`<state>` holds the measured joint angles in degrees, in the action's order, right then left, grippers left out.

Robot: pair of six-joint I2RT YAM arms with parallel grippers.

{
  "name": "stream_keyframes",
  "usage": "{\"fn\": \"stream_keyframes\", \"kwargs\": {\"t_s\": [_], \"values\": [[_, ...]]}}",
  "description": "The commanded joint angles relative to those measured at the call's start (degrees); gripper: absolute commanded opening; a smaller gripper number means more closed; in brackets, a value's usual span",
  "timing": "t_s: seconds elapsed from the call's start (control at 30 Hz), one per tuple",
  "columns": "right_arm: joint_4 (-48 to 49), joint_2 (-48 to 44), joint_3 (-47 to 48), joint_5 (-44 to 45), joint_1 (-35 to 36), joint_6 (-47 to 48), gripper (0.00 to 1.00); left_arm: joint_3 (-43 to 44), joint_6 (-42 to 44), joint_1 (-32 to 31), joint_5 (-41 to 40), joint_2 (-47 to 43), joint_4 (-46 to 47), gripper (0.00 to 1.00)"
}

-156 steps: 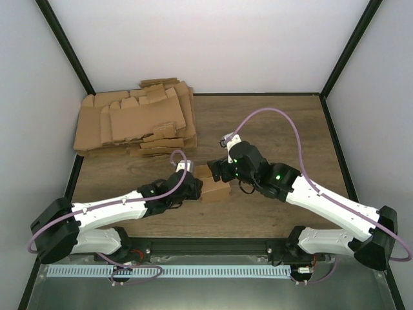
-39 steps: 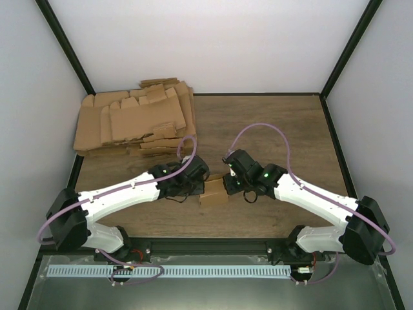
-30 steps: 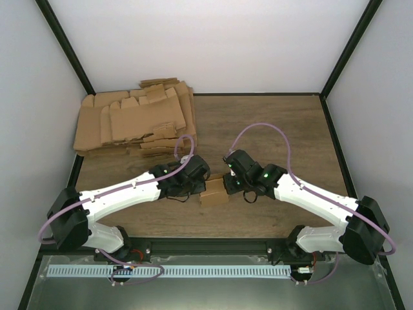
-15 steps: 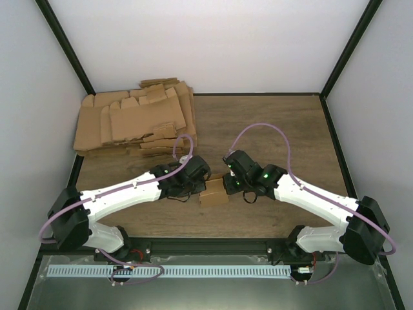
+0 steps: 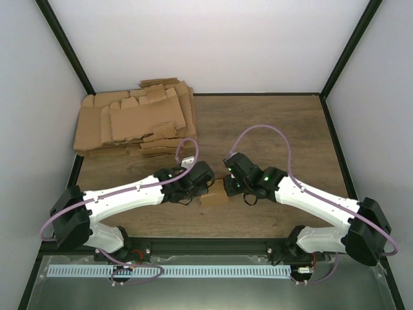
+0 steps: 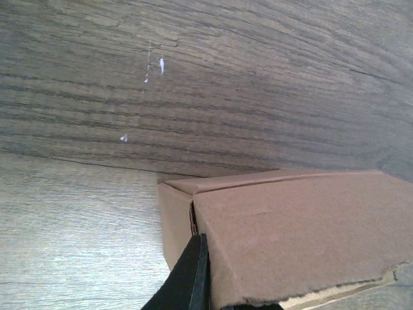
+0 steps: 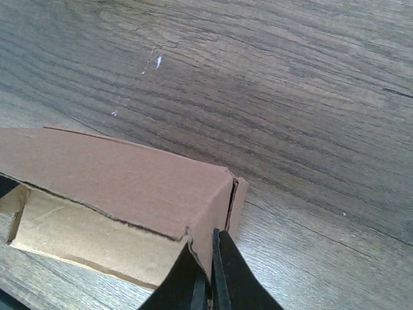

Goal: Fold the paper box

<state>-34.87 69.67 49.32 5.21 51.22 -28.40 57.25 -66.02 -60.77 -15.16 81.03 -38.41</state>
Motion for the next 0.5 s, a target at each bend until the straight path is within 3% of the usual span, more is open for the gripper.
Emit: {"fn": "stream_keyframes", "kwargs": {"t_s": [0.0, 0.2, 0.47], "values": [[-4.23, 0.66, -0.04, 0.60, 1.07, -0.66, 0.01, 0.33, -0.27, -1.15, 1.28, 4.71, -6.62, 0.04], [-3.19, -1.19, 1.82, -6.31, 1.11, -0.98, 0.01, 1.24, -0.35, -1.31, -0.01, 5.10, -7.45, 0.04], [-4.61, -1.60, 1.22, -6.02, 1.05, -3.67, 0.01, 4.28, 2.62, -1.65, -1.79, 7.38, -10.70, 0.04]]}}
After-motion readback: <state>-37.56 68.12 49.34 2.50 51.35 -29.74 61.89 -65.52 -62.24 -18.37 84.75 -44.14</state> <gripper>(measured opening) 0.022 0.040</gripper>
